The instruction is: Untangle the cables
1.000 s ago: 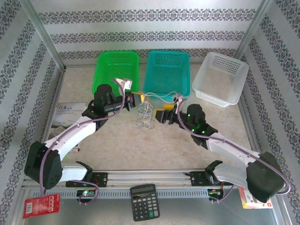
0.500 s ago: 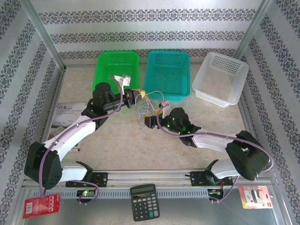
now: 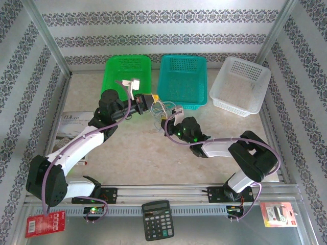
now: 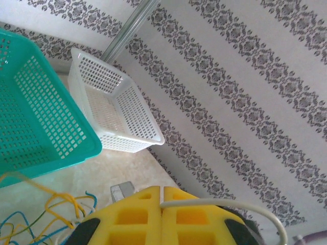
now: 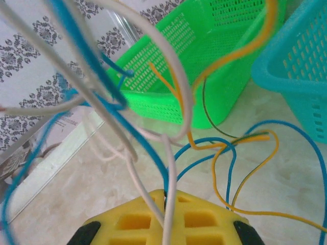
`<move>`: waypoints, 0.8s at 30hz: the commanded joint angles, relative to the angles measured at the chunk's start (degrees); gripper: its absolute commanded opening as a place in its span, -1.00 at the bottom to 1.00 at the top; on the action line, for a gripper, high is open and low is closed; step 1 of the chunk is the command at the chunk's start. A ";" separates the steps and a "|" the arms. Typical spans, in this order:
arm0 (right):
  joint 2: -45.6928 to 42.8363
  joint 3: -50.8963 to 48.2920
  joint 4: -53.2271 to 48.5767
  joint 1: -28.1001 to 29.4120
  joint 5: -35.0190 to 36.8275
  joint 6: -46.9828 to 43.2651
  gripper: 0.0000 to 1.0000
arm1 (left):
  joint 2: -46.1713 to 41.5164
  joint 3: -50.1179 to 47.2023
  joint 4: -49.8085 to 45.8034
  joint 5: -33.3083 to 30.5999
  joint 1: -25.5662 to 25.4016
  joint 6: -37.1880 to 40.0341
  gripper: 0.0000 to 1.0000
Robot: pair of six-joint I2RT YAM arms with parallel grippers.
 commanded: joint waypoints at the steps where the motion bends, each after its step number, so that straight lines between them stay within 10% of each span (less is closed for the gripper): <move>1: 0.01 -3.90 4.57 0.47 1.35 2.40 -1.00 | -2.28 3.63 5.44 -0.98 -0.74 -4.24 -1.00; 18: -1.18 -19.21 10.98 2.17 1.55 6.59 -1.00 | -3.64 17.99 -4.69 -6.59 -0.55 -2.96 -1.00; 24: -6.90 -17.05 4.44 2.08 -1.66 5.59 0.01 | -4.00 16.71 -4.78 -6.62 -0.47 -3.24 -1.00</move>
